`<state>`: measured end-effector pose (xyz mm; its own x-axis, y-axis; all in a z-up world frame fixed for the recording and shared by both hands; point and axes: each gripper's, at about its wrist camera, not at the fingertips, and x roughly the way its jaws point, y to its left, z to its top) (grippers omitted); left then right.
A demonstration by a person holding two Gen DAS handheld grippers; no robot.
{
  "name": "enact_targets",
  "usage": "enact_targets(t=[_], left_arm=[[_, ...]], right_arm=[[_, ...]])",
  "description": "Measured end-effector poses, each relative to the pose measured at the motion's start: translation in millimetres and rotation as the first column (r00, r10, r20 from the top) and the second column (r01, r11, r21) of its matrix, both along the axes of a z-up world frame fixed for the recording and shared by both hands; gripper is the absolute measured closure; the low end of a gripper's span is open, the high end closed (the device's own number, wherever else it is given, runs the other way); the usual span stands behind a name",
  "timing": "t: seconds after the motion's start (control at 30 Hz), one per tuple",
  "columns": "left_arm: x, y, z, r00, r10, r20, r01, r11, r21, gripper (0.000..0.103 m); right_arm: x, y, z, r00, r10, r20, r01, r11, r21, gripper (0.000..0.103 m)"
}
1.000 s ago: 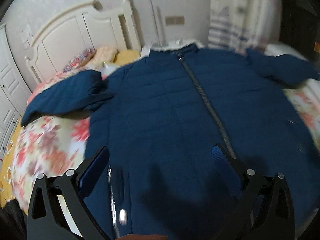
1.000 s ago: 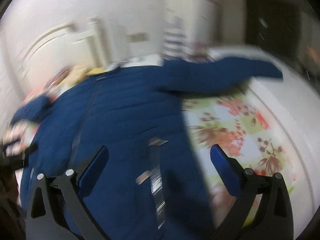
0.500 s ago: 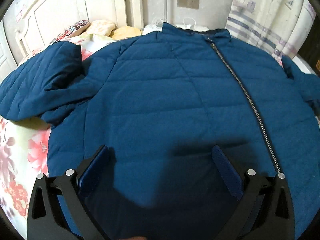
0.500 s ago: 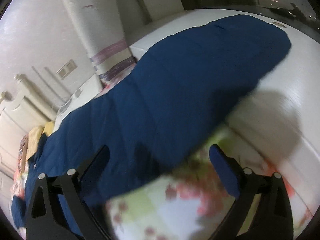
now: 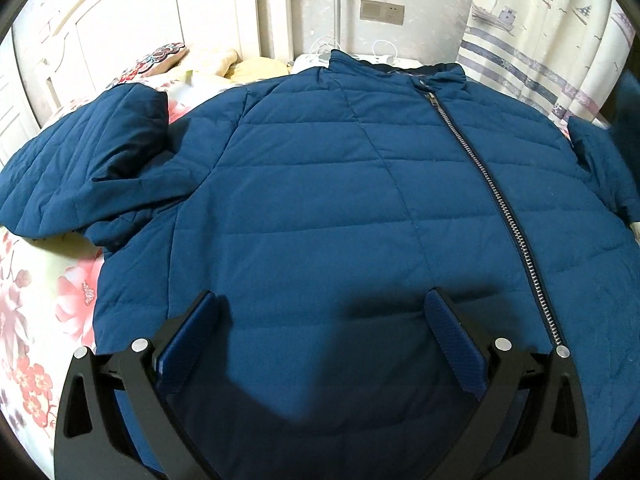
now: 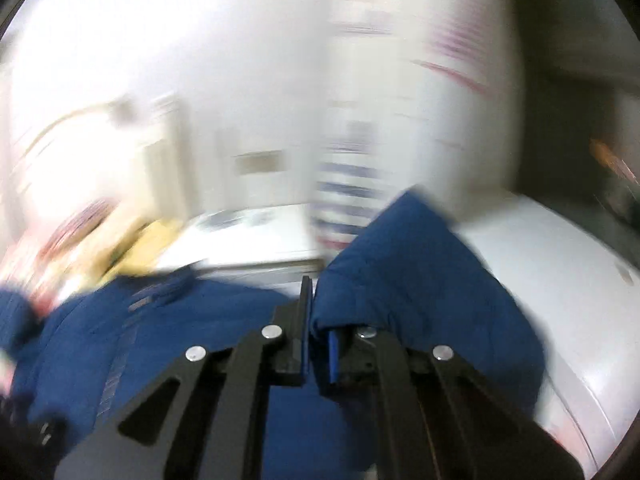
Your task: Fold large clothes
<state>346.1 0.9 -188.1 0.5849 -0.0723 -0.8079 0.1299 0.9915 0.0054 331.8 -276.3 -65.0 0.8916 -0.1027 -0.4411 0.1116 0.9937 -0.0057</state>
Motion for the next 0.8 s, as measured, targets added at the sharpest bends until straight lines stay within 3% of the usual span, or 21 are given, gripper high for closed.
enact_targets(t=[0.07,0.13,0.2,0.3,0.37,0.43,0.5,0.6,0.63,0.67,0.73,0.8], left_arm=[[0.2,0.3,0.0,1.000,0.000,0.000,0.000,1.000,-0.001,0.004],[0.1,0.2,-0.2,1.000,0.000,0.001,0.000,1.000,0.000,0.004],[0.3,0.5,-0.2,1.000,0.000,0.001,0.000,1.000,0.000,0.004],[0.1,0.7,0.2,1.000,0.000,0.001,0.000,1.000,-0.002,0.004],[1.1,0.5,-0.6,1.000,0.000,0.001,0.000,1.000,-0.002,0.004],[0.5,1.1,-0.8,1.000,0.001,0.001,-0.001,1.000,-0.002,0.004],[0.6,1.3,-0.7,1.000,0.000,0.002,0.000,1.000,-0.005,0.004],[1.6,0.0,-1.2,1.000,0.001,0.002,-0.001,1.000,0.002,0.004],[1.3,-1.0,-1.2,1.000,0.002,0.005,-0.002,1.000,0.010,0.004],[0.6,-2.4,-0.3,1.000,0.006,0.010,-0.006,1.000,0.022,0.004],[-3.2,-12.6,8.2,0.999,0.018,0.051,-0.022,0.997,0.076,0.005],[-10.7,-39.5,30.1,0.989,-0.060,0.135,0.046,0.993,0.105,0.005]], right_arm=[[17.9,46.1,-19.5,0.986,0.131,-0.101,-0.132,0.991,-0.006,0.097],[37.3,90.0,-58.2,0.943,0.209,-0.260,-0.223,0.974,-0.028,0.094],[50.8,112.9,-98.9,0.874,0.236,-0.426,-0.262,0.965,-0.003,0.076],[44.8,115.0,-105.9,0.873,0.240,-0.424,-0.258,0.966,0.014,0.055],[36.2,101.8,-102.6,0.845,0.273,-0.460,-0.246,0.962,0.119,0.026],[21.6,80.7,-87.6,0.844,0.285,-0.455,-0.216,0.956,0.198,0.026],[-8.8,65.3,-67.9,0.882,0.281,-0.378,-0.207,0.952,0.224,0.026],[-48.9,21.3,-55.8,0.939,0.151,-0.310,-0.078,0.969,0.237,0.027],[-60.5,2.9,-59.2,0.951,0.078,-0.300,-0.005,0.972,0.236,0.032],[-66.2,-10.6,-63.5,0.953,0.021,-0.303,0.052,0.972,0.229,0.042],[-79.3,-36.3,-80.3,0.939,-0.072,-0.337,0.156,0.961,0.228,0.051],[-81.4,-48.5,-103.0,0.917,-0.114,-0.382,0.221,0.943,0.248,0.052]])
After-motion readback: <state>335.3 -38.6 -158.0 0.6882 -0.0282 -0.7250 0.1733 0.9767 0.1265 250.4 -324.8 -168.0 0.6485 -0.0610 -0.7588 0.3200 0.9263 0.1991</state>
